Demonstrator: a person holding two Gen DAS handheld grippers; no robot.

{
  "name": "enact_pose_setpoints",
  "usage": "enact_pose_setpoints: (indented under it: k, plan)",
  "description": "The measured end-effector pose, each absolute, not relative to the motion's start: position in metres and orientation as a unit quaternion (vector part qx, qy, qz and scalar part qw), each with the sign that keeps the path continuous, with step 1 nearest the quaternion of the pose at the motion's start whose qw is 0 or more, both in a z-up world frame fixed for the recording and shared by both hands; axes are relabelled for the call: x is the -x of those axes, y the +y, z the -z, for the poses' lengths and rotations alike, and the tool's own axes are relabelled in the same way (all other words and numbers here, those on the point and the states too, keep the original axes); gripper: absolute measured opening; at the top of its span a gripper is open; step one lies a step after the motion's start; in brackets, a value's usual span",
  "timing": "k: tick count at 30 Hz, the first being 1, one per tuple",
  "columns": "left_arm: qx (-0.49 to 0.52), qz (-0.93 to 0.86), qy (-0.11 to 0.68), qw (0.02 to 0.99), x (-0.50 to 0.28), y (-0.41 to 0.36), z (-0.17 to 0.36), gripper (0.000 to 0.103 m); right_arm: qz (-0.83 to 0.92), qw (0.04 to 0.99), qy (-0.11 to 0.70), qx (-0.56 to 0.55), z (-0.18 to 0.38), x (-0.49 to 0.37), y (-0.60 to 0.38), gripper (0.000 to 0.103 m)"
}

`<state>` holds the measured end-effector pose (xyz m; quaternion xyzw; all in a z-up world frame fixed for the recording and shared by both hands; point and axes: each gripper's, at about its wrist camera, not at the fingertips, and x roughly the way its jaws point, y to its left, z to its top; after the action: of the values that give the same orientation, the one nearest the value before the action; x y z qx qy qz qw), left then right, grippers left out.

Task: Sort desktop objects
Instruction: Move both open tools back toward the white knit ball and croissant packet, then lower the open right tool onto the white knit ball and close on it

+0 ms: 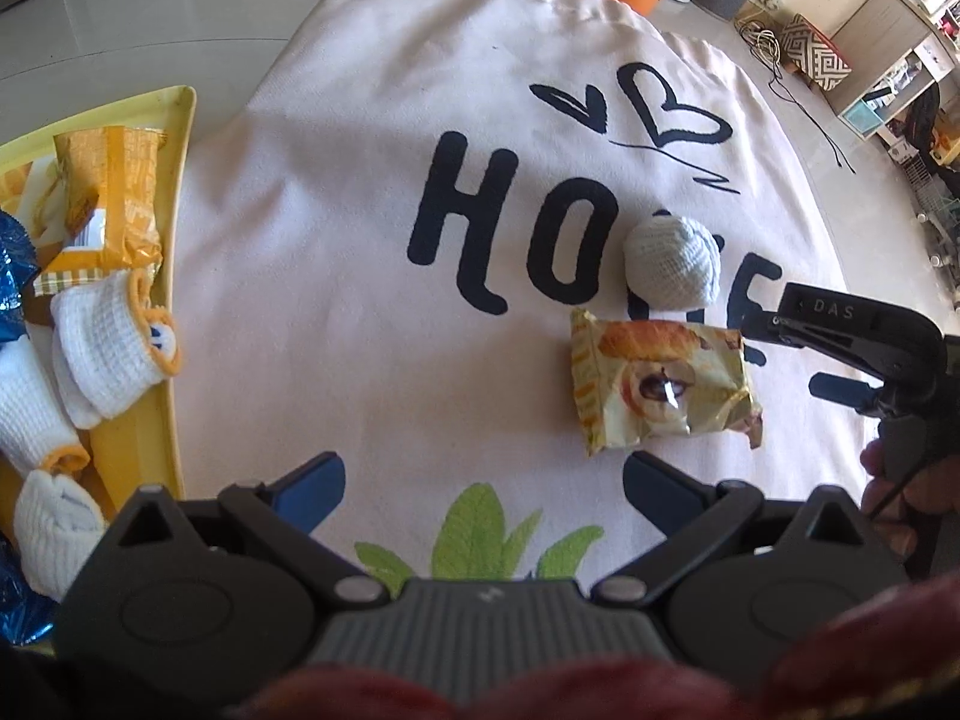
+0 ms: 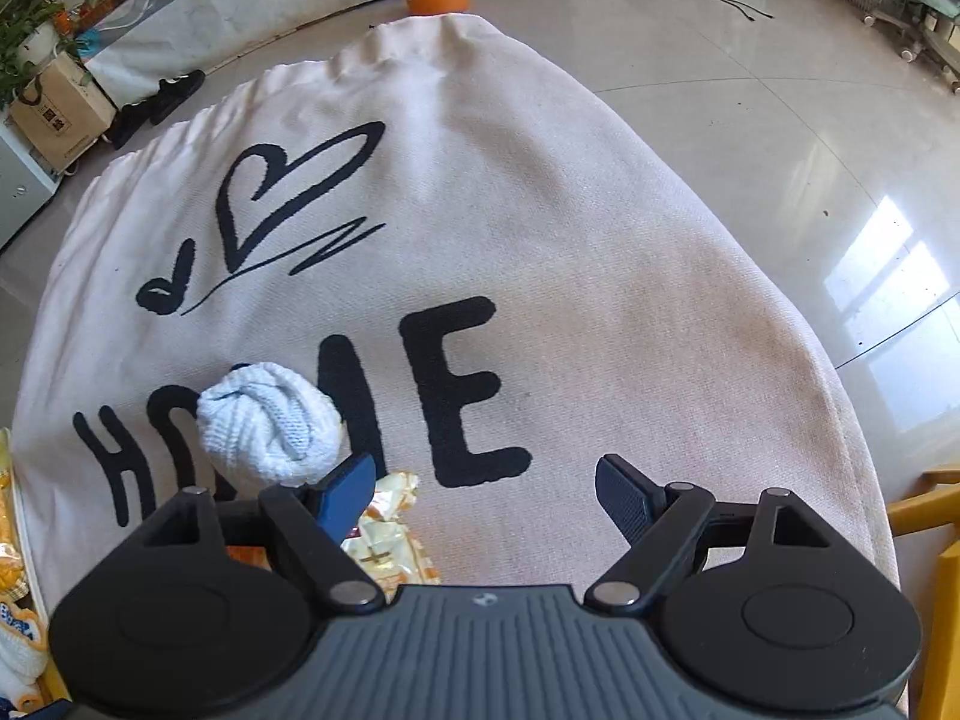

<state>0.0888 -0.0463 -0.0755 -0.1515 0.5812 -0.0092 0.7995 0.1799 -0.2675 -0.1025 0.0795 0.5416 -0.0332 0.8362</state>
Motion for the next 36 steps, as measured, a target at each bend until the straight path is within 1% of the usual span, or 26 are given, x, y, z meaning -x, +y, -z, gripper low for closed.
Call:
enact_pose_setpoints:
  k: [7,12,16,22,30,36]
  plan:
    - [0.139,0.013,0.595,0.791,-0.085,-0.054,0.083,0.102,0.021,0.831,0.551,-0.072,0.107,-0.173,-0.267,0.081]
    - [0.159,0.002,0.596,0.788,-0.084,-0.045,0.084,0.102,-0.052,0.808,0.584,-0.054,0.108,-0.159,-0.242,0.081]
    - [0.173,-0.001,0.600,0.781,-0.084,-0.040,0.086,0.102,-0.130,0.778,0.610,-0.082,0.110,-0.152,-0.225,0.082]
    - [0.177,-0.003,0.603,0.778,-0.084,-0.041,0.087,0.102,-0.122,0.799,0.583,-0.086,0.100,-0.153,-0.226,0.082]
    - [0.186,-0.005,0.609,0.771,-0.085,-0.042,0.091,0.102,-0.077,0.817,0.557,-0.126,0.102,-0.169,-0.239,0.081]
    - [0.184,-0.011,0.614,0.768,-0.086,-0.042,0.094,0.102,-0.086,0.833,0.533,-0.117,0.102,-0.183,-0.227,0.081]
